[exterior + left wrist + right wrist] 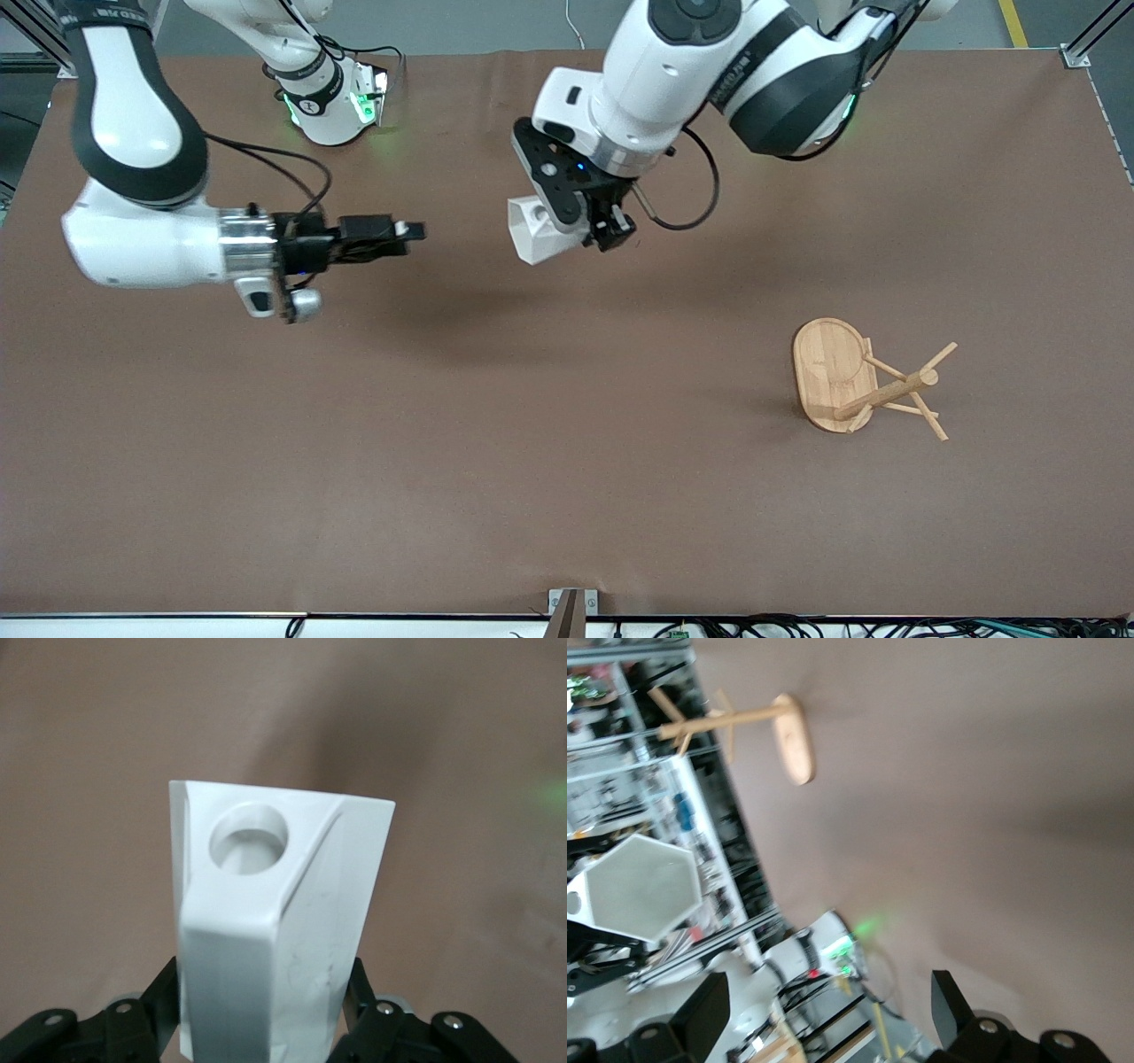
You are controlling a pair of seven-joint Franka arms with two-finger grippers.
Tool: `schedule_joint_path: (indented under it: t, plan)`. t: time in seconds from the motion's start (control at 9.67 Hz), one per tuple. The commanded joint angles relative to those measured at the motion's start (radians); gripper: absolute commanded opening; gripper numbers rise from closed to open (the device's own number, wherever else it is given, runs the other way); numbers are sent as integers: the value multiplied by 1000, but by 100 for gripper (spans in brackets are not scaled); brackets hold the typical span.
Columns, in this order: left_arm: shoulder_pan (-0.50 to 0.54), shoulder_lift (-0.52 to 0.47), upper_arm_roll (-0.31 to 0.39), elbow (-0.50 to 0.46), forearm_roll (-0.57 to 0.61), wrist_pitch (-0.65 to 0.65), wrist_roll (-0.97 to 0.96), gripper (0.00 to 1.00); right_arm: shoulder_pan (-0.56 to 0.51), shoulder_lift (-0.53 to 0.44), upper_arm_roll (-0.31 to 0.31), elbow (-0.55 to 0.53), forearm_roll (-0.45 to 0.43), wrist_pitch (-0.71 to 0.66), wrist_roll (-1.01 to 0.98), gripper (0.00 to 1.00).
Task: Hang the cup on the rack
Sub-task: 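Carry the cup with the left gripper while the right arm retracts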
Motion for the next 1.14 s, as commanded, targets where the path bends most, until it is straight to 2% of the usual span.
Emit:
schedule_joint_path:
  t: [0.0, 0.1, 0.31, 0.41, 0.52, 0.62, 0.72, 0.83, 1.03]
  plan:
    - [47, 0, 18, -27, 27, -57, -54, 1, 1, -26, -98, 46, -249, -1, 92, 100]
    - [81, -6, 18, -23, 52, -79, -106, 1, 2, -23, -137, 63, -378, 13, 94, 100]
    - [173, -18, 16, -22, 72, -84, -201, 1, 5, -55, -175, 84, -720, 94, 92, 100]
    - [211, -18, 15, -23, 72, -84, -240, 1, 16, -66, -203, 118, -825, 108, 82, 100]
    - [240, -18, 15, -26, 67, -96, -257, 1, 49, -69, -256, 174, -870, 67, 83, 100]
    - [248, -20, 22, -34, 70, -93, -289, 1, 81, -77, -290, 235, -875, -25, 95, 100]
    - [238, -64, 85, -84, 64, -76, -328, 1, 94, -99, -301, 266, -879, -83, 145, 100]
    - [248, -117, 123, -187, 52, -14, -330, 1, 97, -130, -306, 293, -878, -119, 207, 100]
    - [265, -267, 195, -453, -67, 168, -312, 1, 93, -153, -311, 346, -876, -209, 204, 100]
